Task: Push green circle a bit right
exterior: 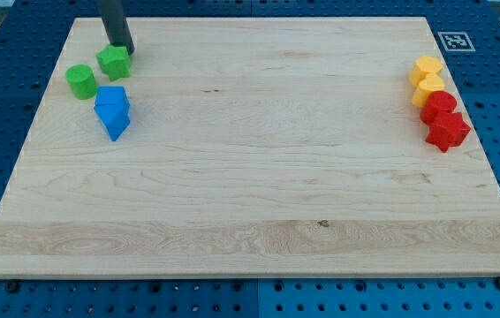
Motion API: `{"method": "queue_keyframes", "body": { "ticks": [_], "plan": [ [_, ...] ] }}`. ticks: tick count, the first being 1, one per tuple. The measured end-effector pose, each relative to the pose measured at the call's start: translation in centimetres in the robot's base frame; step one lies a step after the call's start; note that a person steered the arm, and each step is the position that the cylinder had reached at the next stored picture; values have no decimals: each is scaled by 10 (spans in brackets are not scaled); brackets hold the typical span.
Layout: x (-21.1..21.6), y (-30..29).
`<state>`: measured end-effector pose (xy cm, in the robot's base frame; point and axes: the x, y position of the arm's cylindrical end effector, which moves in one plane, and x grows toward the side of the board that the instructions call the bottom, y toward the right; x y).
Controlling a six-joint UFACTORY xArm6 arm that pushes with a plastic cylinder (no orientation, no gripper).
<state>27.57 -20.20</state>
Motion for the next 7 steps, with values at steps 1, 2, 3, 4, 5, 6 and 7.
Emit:
{"method": "queue_keyframes", "body": {
  "ticks": [1, 2, 3, 4, 5, 6, 7],
  "plan": [
    [-6, -17],
    [-9, -51],
    [-9, -65],
    [-3, -68],
    [48, -78],
    [73, -78],
    [74, -76]
  ]
}}
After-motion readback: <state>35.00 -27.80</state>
